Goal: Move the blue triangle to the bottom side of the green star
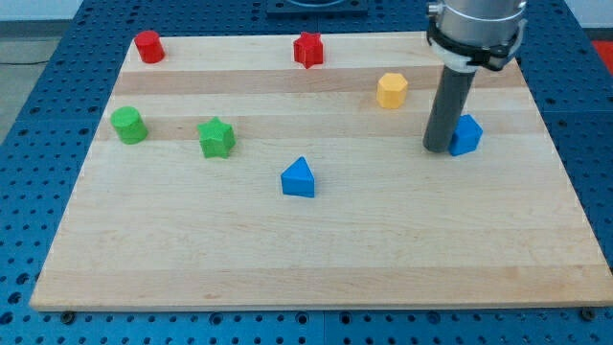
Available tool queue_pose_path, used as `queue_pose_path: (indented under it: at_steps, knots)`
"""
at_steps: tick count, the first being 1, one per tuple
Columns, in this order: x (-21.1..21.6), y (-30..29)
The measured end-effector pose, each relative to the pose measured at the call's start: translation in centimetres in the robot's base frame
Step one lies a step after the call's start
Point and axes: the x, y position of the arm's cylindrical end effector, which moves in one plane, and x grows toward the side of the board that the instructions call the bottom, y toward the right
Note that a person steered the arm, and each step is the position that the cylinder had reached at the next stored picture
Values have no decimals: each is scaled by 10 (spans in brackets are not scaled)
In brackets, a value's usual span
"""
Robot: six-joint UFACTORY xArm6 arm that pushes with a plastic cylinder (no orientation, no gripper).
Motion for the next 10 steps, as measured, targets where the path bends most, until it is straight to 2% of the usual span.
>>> queue_pose_path:
  at_steps: [2, 5, 6, 8, 10]
  knots:
    - [-1, 30]
    - [-8, 24]
    - [-3, -4]
    - [39, -83]
    - [48, -166]
